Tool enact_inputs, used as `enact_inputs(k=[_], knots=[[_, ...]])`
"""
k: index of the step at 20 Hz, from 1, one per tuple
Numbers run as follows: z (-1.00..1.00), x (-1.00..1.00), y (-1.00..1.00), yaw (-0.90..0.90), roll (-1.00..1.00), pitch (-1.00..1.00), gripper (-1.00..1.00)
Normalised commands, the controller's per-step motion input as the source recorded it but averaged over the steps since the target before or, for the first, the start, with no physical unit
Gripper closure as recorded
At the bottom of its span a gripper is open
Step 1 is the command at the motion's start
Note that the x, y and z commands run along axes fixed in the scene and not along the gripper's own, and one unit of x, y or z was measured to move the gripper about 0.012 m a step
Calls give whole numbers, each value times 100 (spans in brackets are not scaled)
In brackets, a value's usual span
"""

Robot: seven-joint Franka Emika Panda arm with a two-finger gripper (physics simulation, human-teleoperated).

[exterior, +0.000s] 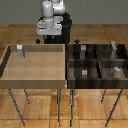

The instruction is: Place the milk carton into the appropriate compartment.

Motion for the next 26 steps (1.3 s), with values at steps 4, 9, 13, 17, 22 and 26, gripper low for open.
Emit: enact_inputs(k=[4,9,13,17,22,26], knots=[[0,0,0,0,0,0,-100],[0,0,-60,0,0,0,-100],[0,0,-100,0,0,0,-100],[0,0,-100,0,0,0,-100],[0,20,-80,0,0,0,-100],[0,25,-25,0,0,0,-100]])
